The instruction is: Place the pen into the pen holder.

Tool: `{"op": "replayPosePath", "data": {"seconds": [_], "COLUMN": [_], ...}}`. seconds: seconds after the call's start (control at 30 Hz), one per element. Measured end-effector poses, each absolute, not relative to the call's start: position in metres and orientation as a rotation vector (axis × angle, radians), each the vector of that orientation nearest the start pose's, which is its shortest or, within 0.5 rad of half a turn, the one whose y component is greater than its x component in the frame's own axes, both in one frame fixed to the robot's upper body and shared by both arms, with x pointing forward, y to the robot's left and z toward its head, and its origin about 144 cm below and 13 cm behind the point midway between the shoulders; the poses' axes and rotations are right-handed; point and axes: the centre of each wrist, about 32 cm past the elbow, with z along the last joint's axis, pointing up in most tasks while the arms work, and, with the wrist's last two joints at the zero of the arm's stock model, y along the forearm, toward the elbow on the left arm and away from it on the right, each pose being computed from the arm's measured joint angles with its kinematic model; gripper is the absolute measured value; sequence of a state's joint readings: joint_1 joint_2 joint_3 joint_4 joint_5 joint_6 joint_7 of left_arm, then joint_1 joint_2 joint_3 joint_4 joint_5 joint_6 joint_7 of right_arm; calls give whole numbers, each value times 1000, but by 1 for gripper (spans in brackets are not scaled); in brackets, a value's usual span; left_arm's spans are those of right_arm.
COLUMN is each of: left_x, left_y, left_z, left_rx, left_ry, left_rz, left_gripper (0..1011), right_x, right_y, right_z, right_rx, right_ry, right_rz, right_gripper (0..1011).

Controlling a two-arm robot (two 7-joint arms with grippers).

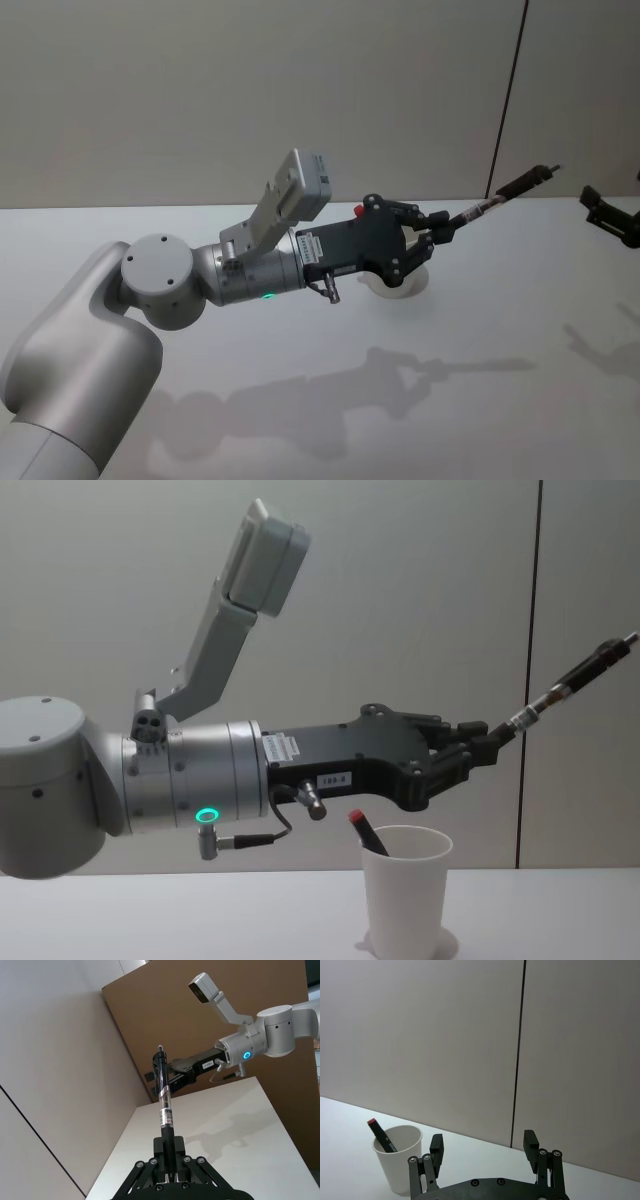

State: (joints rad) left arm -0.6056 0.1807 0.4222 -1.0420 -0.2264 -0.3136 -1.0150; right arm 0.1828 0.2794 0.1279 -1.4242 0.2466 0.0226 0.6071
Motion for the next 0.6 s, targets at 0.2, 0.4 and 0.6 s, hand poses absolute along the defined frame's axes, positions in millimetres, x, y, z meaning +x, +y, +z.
{"op": "replayPosePath", "data": {"seconds": [0.2,0.4,0.6], "left_x": [609,609,609], "left_y": [196,196,196], "left_z": [1202,1202,1202], "left_rx": [18,18,18], "left_ry": [-336,-336,-336], "left_rz": [268,268,268], "left_gripper": [127,127,127], "right_x": [498,490,483], "right_y": [-368,-372,-373], "right_z": [1185,1187,1188], "right_rx": [40,62,85], "right_ry": [-9,55,123], "right_rz": [-1093,-1064,-1037], "right_gripper": [1002,1001,1002]}}
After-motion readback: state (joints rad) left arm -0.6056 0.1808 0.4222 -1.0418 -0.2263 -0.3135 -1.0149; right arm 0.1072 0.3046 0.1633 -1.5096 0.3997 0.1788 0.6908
